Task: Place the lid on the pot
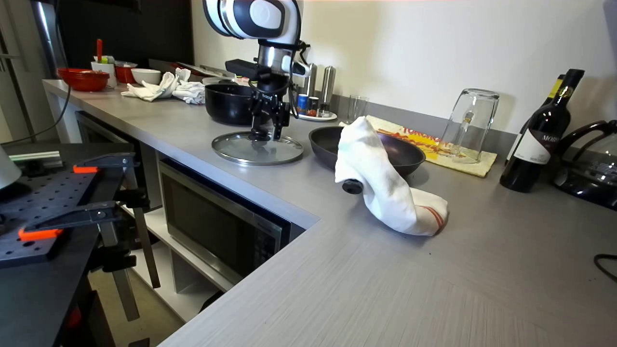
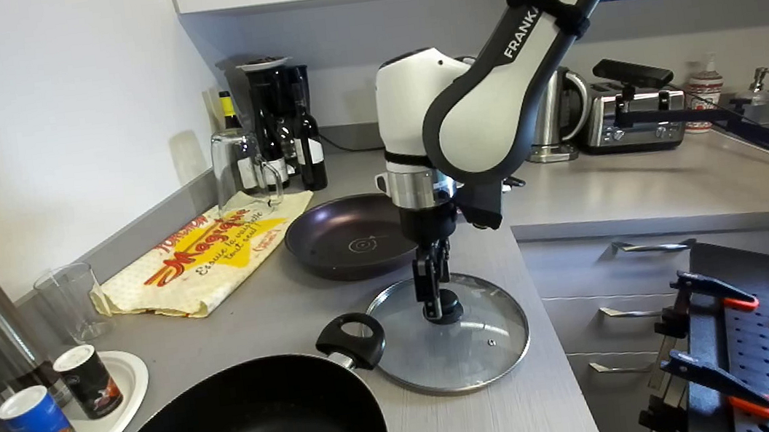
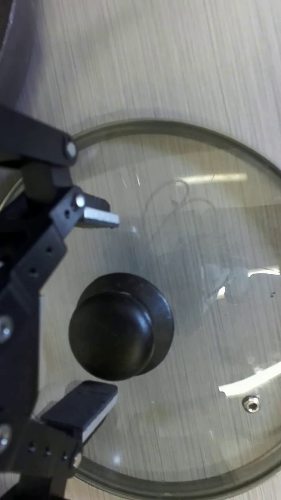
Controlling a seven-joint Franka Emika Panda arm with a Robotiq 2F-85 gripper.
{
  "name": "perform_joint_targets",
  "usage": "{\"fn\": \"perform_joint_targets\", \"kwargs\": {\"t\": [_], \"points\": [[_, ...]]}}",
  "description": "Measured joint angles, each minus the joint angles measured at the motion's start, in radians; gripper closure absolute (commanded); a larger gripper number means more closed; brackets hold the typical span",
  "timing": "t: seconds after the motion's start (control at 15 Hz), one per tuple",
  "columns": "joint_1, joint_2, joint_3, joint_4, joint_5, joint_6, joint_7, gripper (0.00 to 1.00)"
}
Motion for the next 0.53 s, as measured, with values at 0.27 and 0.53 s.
{"fn": "perform_joint_targets", "kwargs": {"t": [0.27,0.53], "points": [[0.000,0.000,0.003,-0.001,0.008,0.000,-0.002,0.61],[0.001,-0.011,0.008,0.002,0.010,-0.001,-0.002,0.74]]}}
